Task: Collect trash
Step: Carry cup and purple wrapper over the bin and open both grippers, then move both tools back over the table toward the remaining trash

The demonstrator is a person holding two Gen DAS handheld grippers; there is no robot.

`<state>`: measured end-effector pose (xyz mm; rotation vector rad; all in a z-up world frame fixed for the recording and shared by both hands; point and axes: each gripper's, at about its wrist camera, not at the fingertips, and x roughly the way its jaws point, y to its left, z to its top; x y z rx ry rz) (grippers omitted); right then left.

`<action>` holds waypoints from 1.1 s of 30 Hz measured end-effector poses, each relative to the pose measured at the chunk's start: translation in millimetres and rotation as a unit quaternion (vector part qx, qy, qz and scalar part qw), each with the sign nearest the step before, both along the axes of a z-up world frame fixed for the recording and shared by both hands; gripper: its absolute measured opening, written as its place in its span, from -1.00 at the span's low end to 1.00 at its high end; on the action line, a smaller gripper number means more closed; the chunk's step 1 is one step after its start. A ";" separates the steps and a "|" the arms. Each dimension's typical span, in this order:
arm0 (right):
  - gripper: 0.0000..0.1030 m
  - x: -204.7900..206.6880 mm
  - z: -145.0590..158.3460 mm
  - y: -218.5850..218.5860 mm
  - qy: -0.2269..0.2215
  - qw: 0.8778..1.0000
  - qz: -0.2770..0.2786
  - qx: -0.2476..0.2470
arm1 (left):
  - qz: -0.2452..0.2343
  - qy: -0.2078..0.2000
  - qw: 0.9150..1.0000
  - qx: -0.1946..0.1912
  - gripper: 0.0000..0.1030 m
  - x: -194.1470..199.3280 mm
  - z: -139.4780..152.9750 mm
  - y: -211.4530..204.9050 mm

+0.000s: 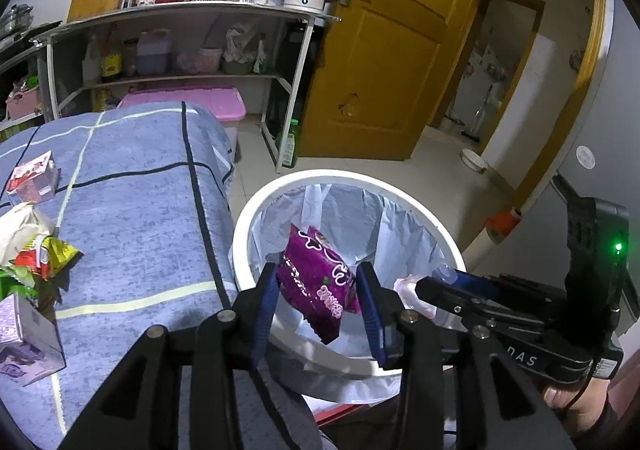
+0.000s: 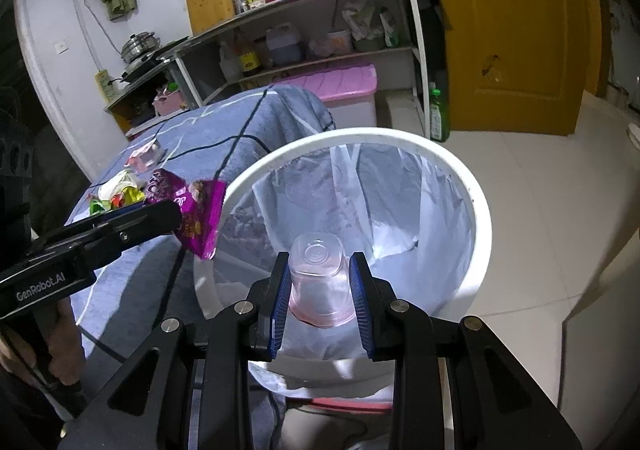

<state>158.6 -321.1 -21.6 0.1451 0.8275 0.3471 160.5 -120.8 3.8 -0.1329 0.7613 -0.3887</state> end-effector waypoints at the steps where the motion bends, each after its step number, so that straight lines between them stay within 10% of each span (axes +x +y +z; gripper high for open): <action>1: -0.40 0.4 -0.7 -0.7 0.002 1.000 0.000 0.000 | 0.000 0.002 1.000 0.001 -0.16 3.3 -0.9 0.6; 33: -0.02 -32.1 20.2 44.2 -0.036 0.997 0.062 0.005 | 0.073 -0.026 0.997 -0.007 -0.03 -61.1 13.1 73.0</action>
